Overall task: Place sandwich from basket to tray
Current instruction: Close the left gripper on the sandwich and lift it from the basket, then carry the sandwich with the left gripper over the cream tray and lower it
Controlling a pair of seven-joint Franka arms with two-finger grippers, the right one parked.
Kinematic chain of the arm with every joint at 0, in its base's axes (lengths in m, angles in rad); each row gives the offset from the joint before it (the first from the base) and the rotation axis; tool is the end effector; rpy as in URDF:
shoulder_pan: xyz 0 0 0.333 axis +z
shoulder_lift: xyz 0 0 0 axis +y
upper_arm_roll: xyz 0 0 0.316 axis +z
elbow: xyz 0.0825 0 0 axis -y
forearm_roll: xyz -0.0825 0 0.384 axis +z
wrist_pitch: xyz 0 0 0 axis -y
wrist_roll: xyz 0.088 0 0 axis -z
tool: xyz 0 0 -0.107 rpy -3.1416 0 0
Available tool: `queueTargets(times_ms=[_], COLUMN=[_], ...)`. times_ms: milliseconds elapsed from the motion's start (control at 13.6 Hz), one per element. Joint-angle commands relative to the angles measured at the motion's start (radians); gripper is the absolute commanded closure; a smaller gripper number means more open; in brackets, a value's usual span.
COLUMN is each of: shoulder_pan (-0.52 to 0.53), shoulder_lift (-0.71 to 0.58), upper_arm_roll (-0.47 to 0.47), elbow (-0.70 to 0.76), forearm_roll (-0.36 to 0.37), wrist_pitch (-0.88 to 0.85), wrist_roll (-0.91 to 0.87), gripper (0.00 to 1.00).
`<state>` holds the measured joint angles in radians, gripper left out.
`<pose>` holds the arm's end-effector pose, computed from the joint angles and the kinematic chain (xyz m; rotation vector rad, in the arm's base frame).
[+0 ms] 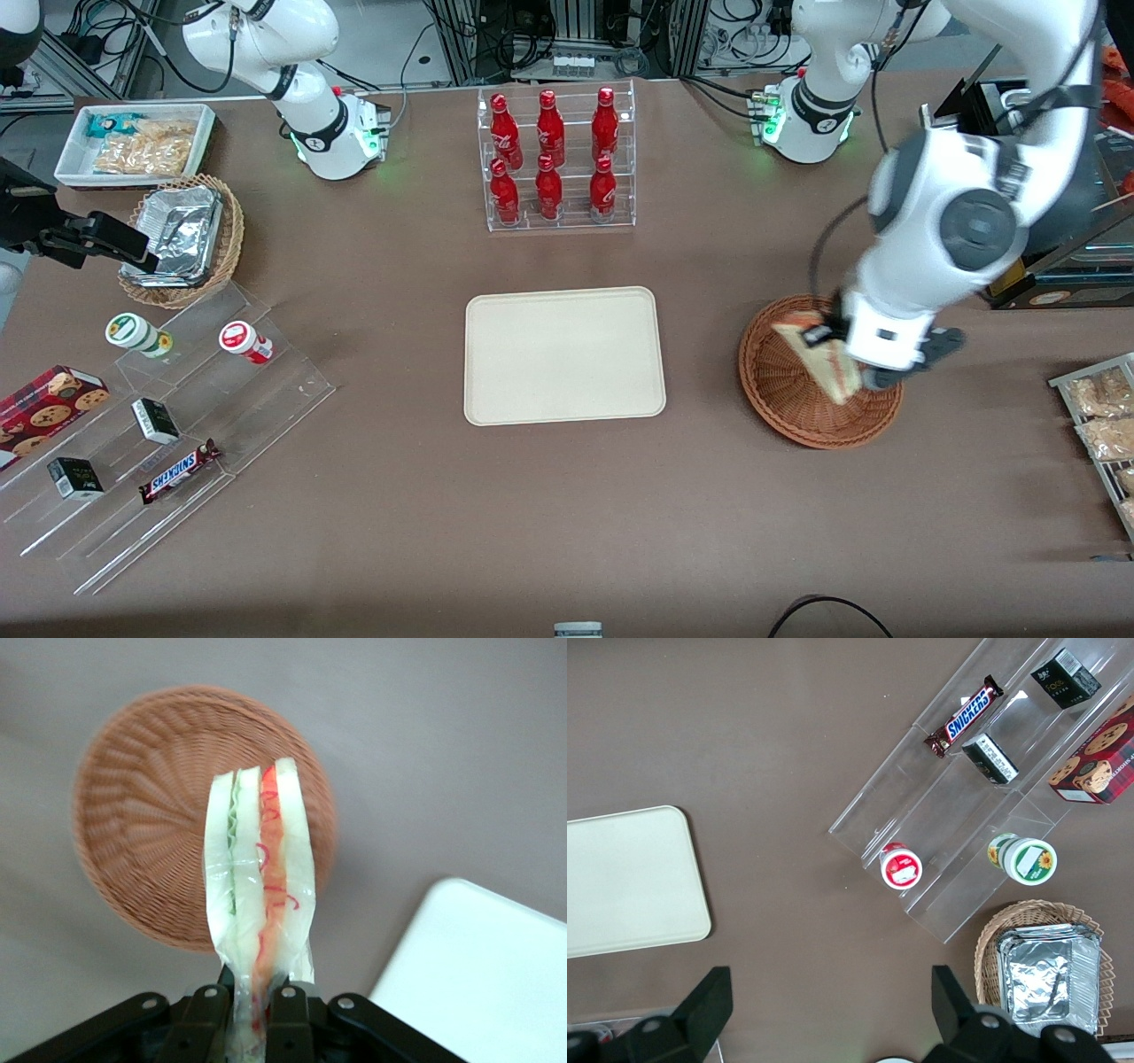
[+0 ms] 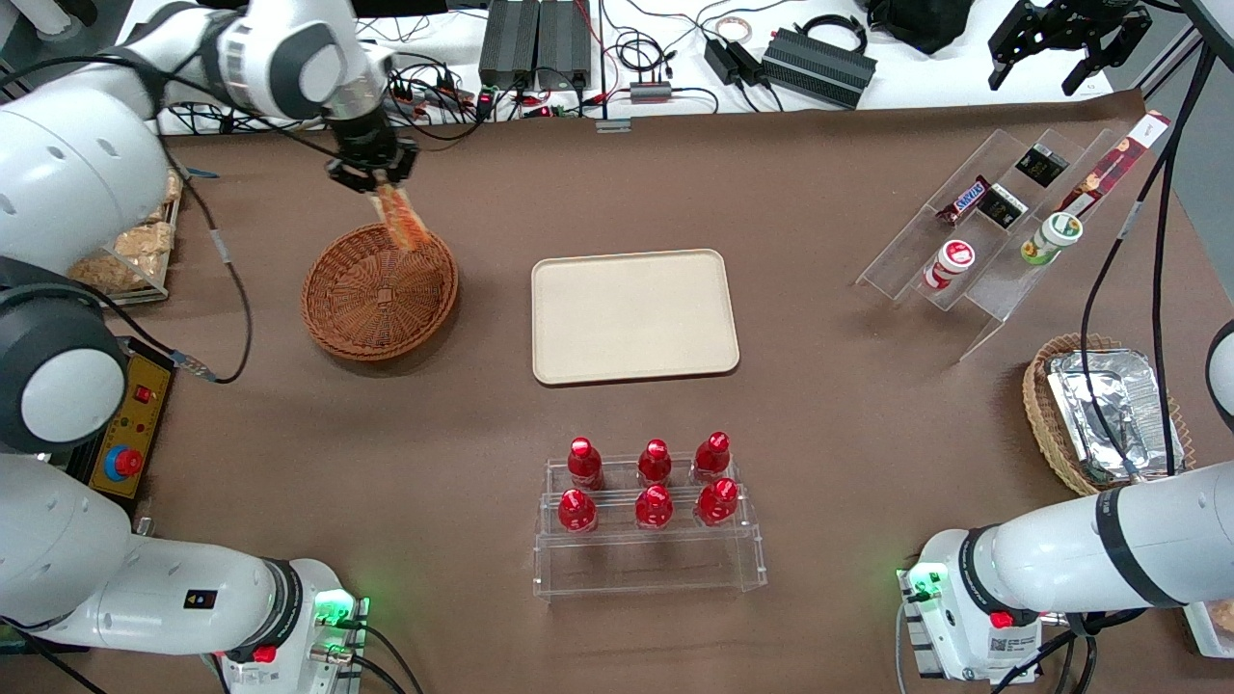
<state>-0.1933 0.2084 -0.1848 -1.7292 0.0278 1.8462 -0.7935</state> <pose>0.5717 -0.2173 0.4518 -3.0359 -0.6295 0.1235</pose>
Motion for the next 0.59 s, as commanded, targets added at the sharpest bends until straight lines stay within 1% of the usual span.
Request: queueTargets(times_ms=[0,220,294,367,514], shoulder_pan=[-0.165,-0.323,-0.363,-0.421,-0.457], shoulder_lift=[0.097,0.25,0.29,0.33,0.39], upper_arm_roll=[0.01,0.01,0.01,0.013,0.012], elbow=[0.075,0.212,0.235,0.253,0.26], forearm_roll=[0.0,0.0,0.003,0.009,0.009], wrist_pitch=[-0.013,-0.012,-0.01,0.022,0.149], wrist_roll=[-0.068,-0.101,-0.108,-0.128,-0.138], gripper=[0.91,0.88,0.91,0.92,0.9])
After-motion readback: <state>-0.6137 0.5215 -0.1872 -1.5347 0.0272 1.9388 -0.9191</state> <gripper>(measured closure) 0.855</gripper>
